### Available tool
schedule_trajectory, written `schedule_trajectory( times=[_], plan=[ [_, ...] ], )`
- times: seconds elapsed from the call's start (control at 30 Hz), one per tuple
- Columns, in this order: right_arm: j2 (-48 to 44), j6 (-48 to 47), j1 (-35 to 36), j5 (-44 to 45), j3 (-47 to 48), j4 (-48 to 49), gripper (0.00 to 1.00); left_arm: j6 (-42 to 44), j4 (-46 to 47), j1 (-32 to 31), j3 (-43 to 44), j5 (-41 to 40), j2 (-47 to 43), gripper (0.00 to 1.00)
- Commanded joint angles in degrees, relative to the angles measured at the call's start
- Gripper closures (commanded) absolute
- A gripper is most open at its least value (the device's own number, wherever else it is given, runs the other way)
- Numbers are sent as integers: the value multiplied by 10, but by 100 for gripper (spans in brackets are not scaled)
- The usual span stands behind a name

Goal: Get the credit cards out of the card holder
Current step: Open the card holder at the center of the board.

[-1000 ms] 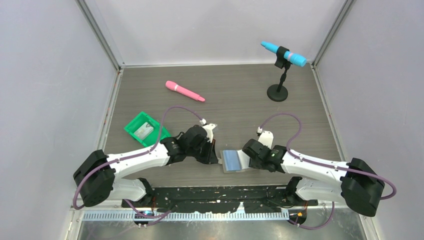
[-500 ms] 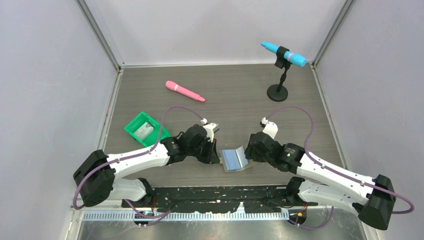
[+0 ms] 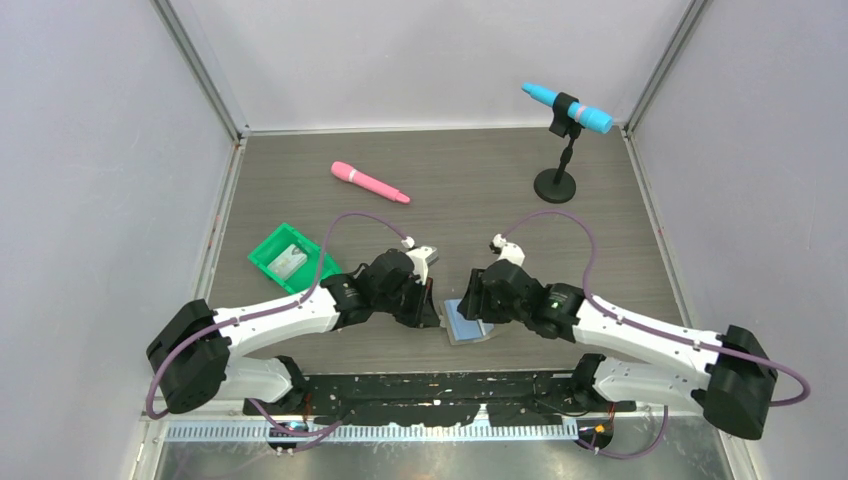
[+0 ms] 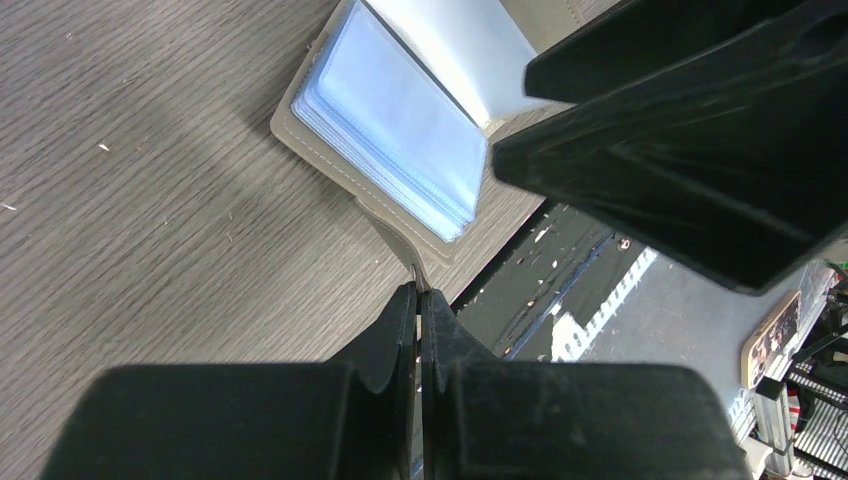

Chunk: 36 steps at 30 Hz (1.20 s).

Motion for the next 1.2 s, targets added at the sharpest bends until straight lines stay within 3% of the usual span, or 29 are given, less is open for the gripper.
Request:
schedule_trajectory(
  times=[0.0,0.4,0.77,1.17],
  plan=[
    [39,-10,5,-37,7,74,44,1,15,1,18,11,-4,100],
    [118,-33,4,0,-12,82,29,9,0,1,5,-6,-23,100],
    [140,-59,0,-3,-24,82,32,18,2,2,-1,-14,-29,100],
    [94,-77,1,42,-20,26,33,20,-6,2,1,-24,-28,100]
  ],
)
